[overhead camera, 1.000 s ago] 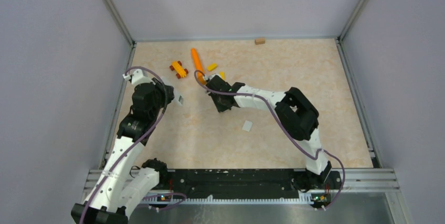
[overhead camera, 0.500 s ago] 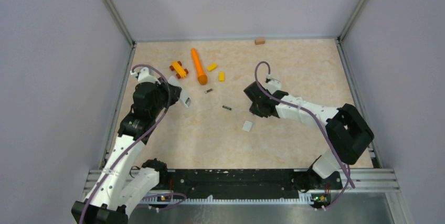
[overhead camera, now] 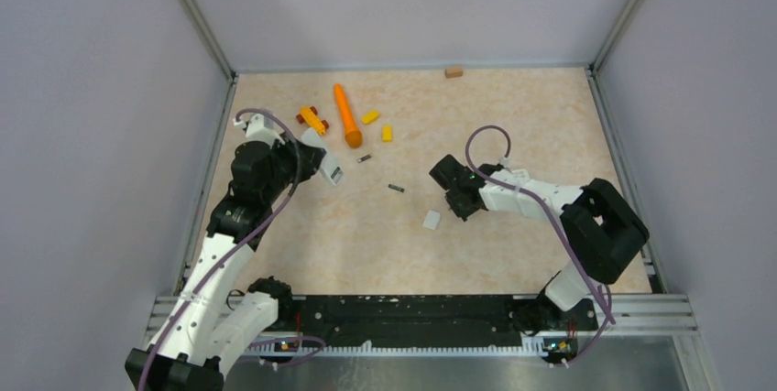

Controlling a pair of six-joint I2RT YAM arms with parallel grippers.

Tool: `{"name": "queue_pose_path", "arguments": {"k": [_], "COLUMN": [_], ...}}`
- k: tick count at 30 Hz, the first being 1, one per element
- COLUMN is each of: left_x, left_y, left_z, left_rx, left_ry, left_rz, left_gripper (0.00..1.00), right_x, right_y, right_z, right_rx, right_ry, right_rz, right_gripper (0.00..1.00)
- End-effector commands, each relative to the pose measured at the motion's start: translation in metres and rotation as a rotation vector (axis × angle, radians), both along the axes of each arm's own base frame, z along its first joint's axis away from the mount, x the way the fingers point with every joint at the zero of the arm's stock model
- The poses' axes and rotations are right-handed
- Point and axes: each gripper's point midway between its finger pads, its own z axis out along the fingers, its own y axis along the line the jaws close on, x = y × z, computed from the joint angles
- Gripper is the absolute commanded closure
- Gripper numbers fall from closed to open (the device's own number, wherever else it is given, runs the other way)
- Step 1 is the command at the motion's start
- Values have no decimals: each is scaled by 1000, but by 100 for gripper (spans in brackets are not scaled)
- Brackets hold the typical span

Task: Load the batteries into the remote control
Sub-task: Place the battery at the center of the board, then pick up the battery from the center of the board.

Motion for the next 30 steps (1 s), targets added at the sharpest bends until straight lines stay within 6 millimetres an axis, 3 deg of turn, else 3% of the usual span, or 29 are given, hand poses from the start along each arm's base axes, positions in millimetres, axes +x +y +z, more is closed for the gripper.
{"name": "queue_pose_path", "arguments": {"k": [1, 4, 5, 8, 11, 16, 19, 22, 24, 27, 30], "left_x": [7, 8, 8, 8, 9, 9, 8, 3, -5, -12, -17], "left_y": [1, 1, 0, 0, 0, -1, -9, -26, -42, -56, -64], "left_z": [17, 15, 15, 14, 15, 19, 23, 29, 33, 39, 46], "left_rx": [-14, -21, -23, -18, -9, -2, -6, -8, -16, -39, -73], "left_ry": [-71, -65, -64, -58, -60, -64, -71, -84, -93, -95, -92], "left_rz": [8, 15, 14, 10, 3, -8, -54, -173, -289, -386, -433], "left_gripper": [100, 100, 100, 100, 100, 100, 100, 100, 100, 100, 100], "right_x": [-5, -12, -12, -8, 2, 28, 51, 56, 46, 9, -19], "right_y": [-1, 2, 4, 5, 0, -17, -14, 6, 16, 31, 35], "right_z": [-18, -30, -31, -22, -1, 60, 99, 113, 102, 66, 48], "right_rx": [51, 91, 101, 94, 58, -94, -298, -532, -646, -690, -647], "right_ry": [66, 126, 133, 113, 40, -190, -366, -483, -490, -451, -433], "right_rz": [-92, -111, -106, -79, -36, 163, 485, 976, 1279, 1784, 2030], "right_gripper": [89, 91, 85, 56, 39, 34, 31, 29, 28, 33, 35]}}
